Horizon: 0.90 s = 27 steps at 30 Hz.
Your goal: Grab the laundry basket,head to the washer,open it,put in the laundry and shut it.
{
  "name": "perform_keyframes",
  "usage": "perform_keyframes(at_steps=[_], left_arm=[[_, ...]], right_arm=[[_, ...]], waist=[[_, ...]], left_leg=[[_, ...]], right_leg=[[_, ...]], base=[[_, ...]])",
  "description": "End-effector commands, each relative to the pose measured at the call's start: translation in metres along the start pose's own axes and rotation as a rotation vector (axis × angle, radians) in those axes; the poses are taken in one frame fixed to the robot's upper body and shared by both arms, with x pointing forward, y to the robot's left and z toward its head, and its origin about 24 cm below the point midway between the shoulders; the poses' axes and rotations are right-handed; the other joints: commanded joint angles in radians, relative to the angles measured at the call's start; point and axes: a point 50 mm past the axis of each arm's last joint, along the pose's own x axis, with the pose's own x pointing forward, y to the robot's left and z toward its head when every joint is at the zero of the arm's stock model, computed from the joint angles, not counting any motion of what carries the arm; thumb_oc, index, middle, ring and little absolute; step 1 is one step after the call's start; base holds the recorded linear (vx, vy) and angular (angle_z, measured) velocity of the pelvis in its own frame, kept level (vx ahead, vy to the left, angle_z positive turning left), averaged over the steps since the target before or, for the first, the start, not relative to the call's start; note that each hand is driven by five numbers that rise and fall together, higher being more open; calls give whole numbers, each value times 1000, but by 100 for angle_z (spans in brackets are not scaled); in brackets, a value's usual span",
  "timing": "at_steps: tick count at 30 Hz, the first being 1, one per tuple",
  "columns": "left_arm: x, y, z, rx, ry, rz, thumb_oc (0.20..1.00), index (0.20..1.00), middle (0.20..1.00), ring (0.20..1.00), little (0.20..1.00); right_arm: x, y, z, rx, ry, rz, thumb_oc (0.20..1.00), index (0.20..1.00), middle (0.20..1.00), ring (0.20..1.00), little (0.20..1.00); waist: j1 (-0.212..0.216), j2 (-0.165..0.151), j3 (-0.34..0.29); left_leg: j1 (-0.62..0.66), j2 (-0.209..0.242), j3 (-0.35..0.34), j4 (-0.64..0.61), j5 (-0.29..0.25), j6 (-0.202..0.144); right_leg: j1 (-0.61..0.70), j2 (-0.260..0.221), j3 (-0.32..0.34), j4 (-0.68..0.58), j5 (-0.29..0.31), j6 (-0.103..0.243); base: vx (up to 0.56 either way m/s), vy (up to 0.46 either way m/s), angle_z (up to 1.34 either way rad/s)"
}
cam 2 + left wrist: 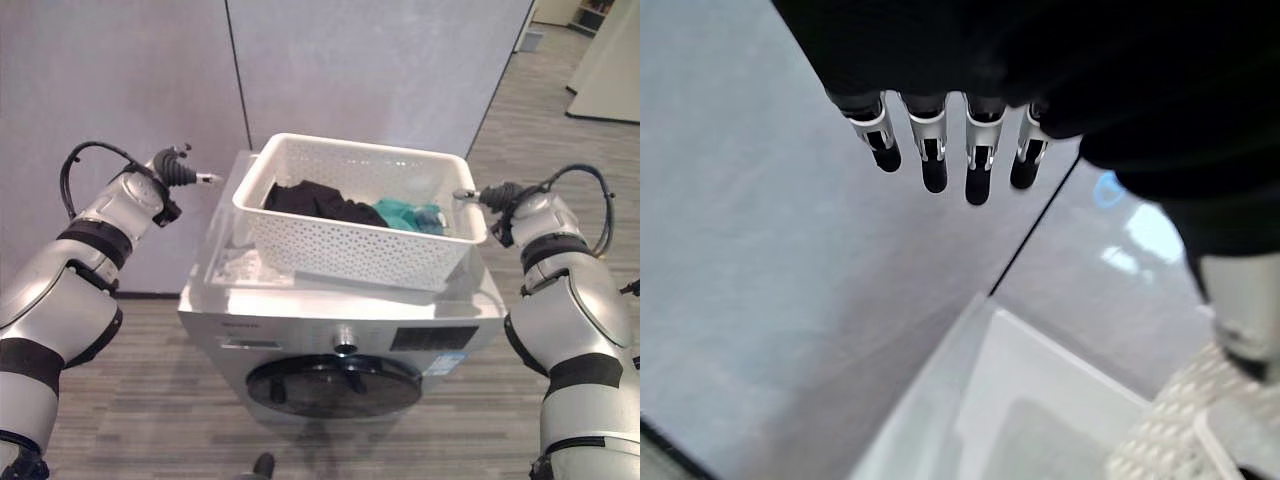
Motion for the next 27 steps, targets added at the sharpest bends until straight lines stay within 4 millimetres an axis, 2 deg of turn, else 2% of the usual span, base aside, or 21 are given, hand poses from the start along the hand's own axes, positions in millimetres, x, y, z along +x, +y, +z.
perform_keyframes(at_steps=[1,4,5,8,9,15,16,17,18,19,20,21,22,23,24,25,26,27], left_arm=[[-3,44,19,20,-36,120,1000,1000,1000,1000,1000],[-3,43,25,-11,-63,124,1000,1000,1000,1000,1000],[-4,50,31,-96,-98,161,1000,1000,1000,1000,1000],[-6,59,27,-141,-97,198,1000,1000,1000,1000,1000],[-9,72,21,-168,-99,249,1000,1000,1000,1000,1000],[-16,90,5,-282,-148,328,1000,1000,1000,1000,1000],[-23,98,-4,-331,-200,370,1000,1000,1000,1000,1000],[-23,96,-5,-330,-198,367,1000,1000,1000,1000,1000],[-36,98,-16,-379,-274,389,1000,1000,1000,1000,1000],[-36,96,-17,-376,-271,385,1000,1000,1000,1000,1000],[-45,94,-30,-405,-298,393,1000,1000,1000,1000,1000],[-65,84,-65,-439,-298,398,1000,1000,1000,1000,1000],[-76,77,-83,-448,-279,404,1000,1000,1000,1000,1000],[-76,75,-85,-447,-275,400,1000,1000,1000,1000,1000],[-86,71,-101,-446,-249,414,1000,1000,1000,1000,1000],[-97,65,-119,-433,-208,428,1000,1000,1000,1000,1000],[-132,58,-164,-359,-83,528,1000,1000,1000,1000,1000],[-135,56,-167,-356,-75,525,1000,1000,1000,1000,1000]], right_arm=[[-21,-69,-10,-4,44,-220,1000,1000,1000,1000,1000],[-23,-77,-19,58,45,-259,1000,1000,1000,1000,1000],[-25,-81,-17,142,-2,-300,1000,1000,1000,1000,1000],[-24,-79,-14,181,-41,-306,1000,1000,1000,1000,1000],[-26,-83,-10,245,-89,-326,1000,1000,1000,1000,1000],[-30,-90,-19,336,-161,-367,1000,1000,1000,1000,1000],[-36,-96,-28,347,-207,-403,1000,1000,1000,1000,1000],[-36,-94,-30,346,-203,-402,1000,1000,1000,1000,1000],[-44,-94,-44,338,-250,-430,1000,1000,1000,1000,1000],[-43,-92,-46,338,-245,-427,1000,1000,1000,1000,1000],[-48,-85,-61,345,-262,-431,1000,1000,1000,1000,1000],[-60,-72,-91,361,-267,-445,1000,1000,1000,1000,1000],[-66,-67,-107,363,-254,-460,1000,1000,1000,1000,1000],[-67,-65,-109,360,-250,-457,1000,1000,1000,1000,1000],[-73,-61,-121,360,-240,-469,1000,1000,1000,1000,1000],[-79,-57,-133,354,-224,-479,1000,1000,1000,1000,1000],[-97,-47,-152,399,-244,-500,1000,1000,1000,1000,1000],[-98,-45,-152,394,-243,-493,1000,1000,1000,1000,1000]], waist=[[23,21,40],[22,26,39],[20,35,36],[17,39,32],[13,42,27],[9,42,20],[7,42,23],[8,41,20],[7,40,22],[8,39,17],[7,38,14],[10,33,17],[12,31,17],[13,32,11],[15,30,15],[16,29,8],[18,19,13],[17,22,6]], left_leg=[[70,70,56,30,-19,-17],[66,63,49,22,-23,-17],[70,56,46,11,-31,-16],[78,53,50,2,-38,-14],[86,50,59,-2,-47,-13],[103,49,71,-10,-61,-10],[105,48,75,-12,-66,-8],[106,48,75,-12,-66,-8],[101,44,76,-13,-65,-4],[107,47,77,-16,-72,-5],[106,48,77,-17,-76,-3],[100,43,77,-12,-74,2],[102,43,78,-13,-77,4],[112,48,79,-18,-88,1],[106,43,78,-15,-81,5],[115,47,79,-18,-96,4],[111,40,86,-15,-95,9],[123,47,89,-21,-110,6]], right_leg=[[-6,-43,-14,71,-74,20],[-2,-48,-25,64,-72,22],[2,-57,-32,61,-69,25],[5,-60,-29,58,-66,27],[6,-64,-23,57,-64,30],[8,-73,-16,59,-62,35],[7,-76,-16,58,-61,36],[8,-75,-16,58,-61,36],[3,-81,-17,56,-54,37],[7,-78,-16,54,-60,38],[7,-80,-16,53,-61,38],[1,-85,-16,52,-51,36],[3,-85,-13,48,-51,35],[11,-81,-11,45,-61,37],[5,-85,-11,44,-50,35],[12,-81,-7,38,-60,36],[3,-87,4,28,-44,35],[13,-81,7,23,-56,37]], base=[[-4,4,9],[5,15,12],[19,29,18],[29,43,8],[29,52,-2],[25,44,-6],[9,24,-7],[-11,50,-5],[0,0,0],[0,0,0],[0,0,0],[-9,36,-1],[0,0,0],[0,0,0],[67,-5,-2],[-5,9,-7],[87,-14,-15],[-18,-3,-26]])
